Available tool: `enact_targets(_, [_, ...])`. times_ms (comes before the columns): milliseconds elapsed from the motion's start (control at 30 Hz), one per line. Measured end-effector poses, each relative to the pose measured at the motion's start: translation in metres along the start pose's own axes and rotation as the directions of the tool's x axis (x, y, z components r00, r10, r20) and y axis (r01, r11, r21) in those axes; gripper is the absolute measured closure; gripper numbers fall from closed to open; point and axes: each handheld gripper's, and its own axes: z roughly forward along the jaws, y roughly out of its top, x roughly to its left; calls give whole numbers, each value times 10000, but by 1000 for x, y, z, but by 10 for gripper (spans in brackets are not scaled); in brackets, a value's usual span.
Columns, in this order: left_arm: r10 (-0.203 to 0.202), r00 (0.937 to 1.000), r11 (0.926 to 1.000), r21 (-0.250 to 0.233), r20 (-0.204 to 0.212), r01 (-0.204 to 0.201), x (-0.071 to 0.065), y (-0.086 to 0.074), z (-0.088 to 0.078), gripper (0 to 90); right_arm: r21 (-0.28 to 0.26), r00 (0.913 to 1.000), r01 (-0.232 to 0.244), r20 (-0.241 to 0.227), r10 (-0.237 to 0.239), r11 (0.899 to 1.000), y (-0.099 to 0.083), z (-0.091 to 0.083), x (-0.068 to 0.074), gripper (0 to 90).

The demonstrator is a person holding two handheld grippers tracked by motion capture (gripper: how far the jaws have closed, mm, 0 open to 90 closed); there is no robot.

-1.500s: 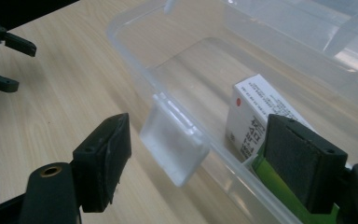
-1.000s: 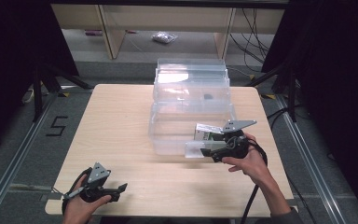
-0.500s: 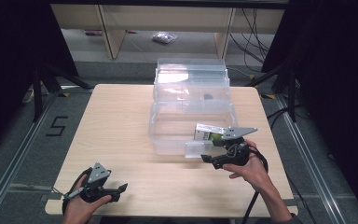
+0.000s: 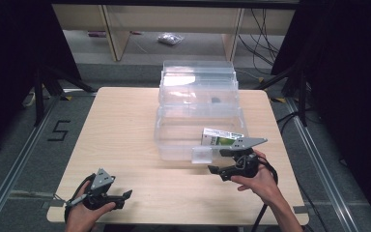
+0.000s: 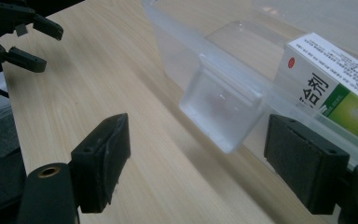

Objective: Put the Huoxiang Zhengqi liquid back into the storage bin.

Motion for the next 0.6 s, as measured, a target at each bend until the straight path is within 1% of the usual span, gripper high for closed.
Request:
enact_targets(33, [4, 10000, 10000, 0, 2, -4, 0, 0, 0, 190, 64, 9998, -101, -174, 102, 9999, -1, 0, 0, 229])
enact_targets(67, [0, 10000, 10000, 7, 2, 0, 0, 0, 0, 190, 91, 9995, -245, -183, 246, 9997, -3, 0, 1, 225])
enact_targets(100, [-80, 10000, 10000, -56, -20, 80, -1, 0, 0, 190, 51, 9996, -203, -173, 203, 9998, -4, 1, 1, 217])
enact_targets(133, [1, 10000, 10000, 8, -2, -1, 0, 0, 0, 191, 121, 9998, -125, -127, 126, 9998, -6, 0, 0, 203])
enact_targets(167, [7, 10000, 10000, -10, 18, -7, 0, 0, 0, 190, 125, 9996, -295, -45, 296, 9995, -7, 0, 2, 200])
enact_targets(200, [8, 10000, 10000, -9, 29, -7, 0, 0, 0, 190, 171, 9993, -319, -204, 323, 9993, -8, 0, 2, 200])
enact_targets(233, [18, 10000, 10000, 15, 4, -18, 0, 0, 0, 191, 152, 9991, -358, -210, 361, 9992, -10, 0, 2, 196])
enact_targets(267, [22, 10000, 10000, -6, 21, -22, 0, 0, 0, 191, 90, 9994, -275, -216, 277, 9996, -11, 1, 2, 188])
enact_targets(300, [20, 10000, 10000, -23, 18, -20, 0, 0, 0, 190, 119, 9992, -395, -94, 396, 9991, -12, 0, 2, 182])
enact_targets(333, [41, 10000, 10000, -8, -35, -41, 1, 0, 0, 190, 138, 9983, -560, -146, 562, 9983, -13, 0, 3, 174])
enact_targets(367, [75, 10000, 10000, 10, -59, -75, 1, 0, 0, 190, 156, 9980, -586, -210, 590, 9982, -14, -1, 2, 171])
enact_targets(400, [118, 9999, 9999, 69, 42, -118, 1, 0, -1, 190, 123, 9982, -573, -174, 575, 9983, -16, -1, 3, 169])
enact_targets(433, [26, 10000, 10000, 3, 5, -26, 0, 0, 0, 190, 141, 9977, -647, -188, 649, 9978, -17, -1, 3, 167])
enact_targets(467, [34, 10000, 10000, -2, 36, -34, 0, 0, 0, 190, 127, 9970, -764, -119, 765, 9970, -19, -1, 4, 164])
enact_targets(500, [58, 10000, 10000, 45, 40, -58, 0, 0, -1, 190, 3, 9989, -475, 52, 475, 9989, -20, -1, 2, 162])
enact_targets(533, [73, 10000, 10000, 38, 39, -73, 0, 0, -1, 190, 94, 9970, -772, -95, 773, 9970, -21, -2, 3, 161])
enact_targets(567, [46, 10000, 10000, -11, 41, -46, 0, 0, 0, 190, 150, 9956, -931, -70, 932, 9955, -23, -2, 5, 161])
enact_targets(600, [45, 10000, 10000, 14, 20, -45, 0, 0, 0, 190, 45, 9953, -971, 6, 971, 9953, -25, -2, 5, 160])
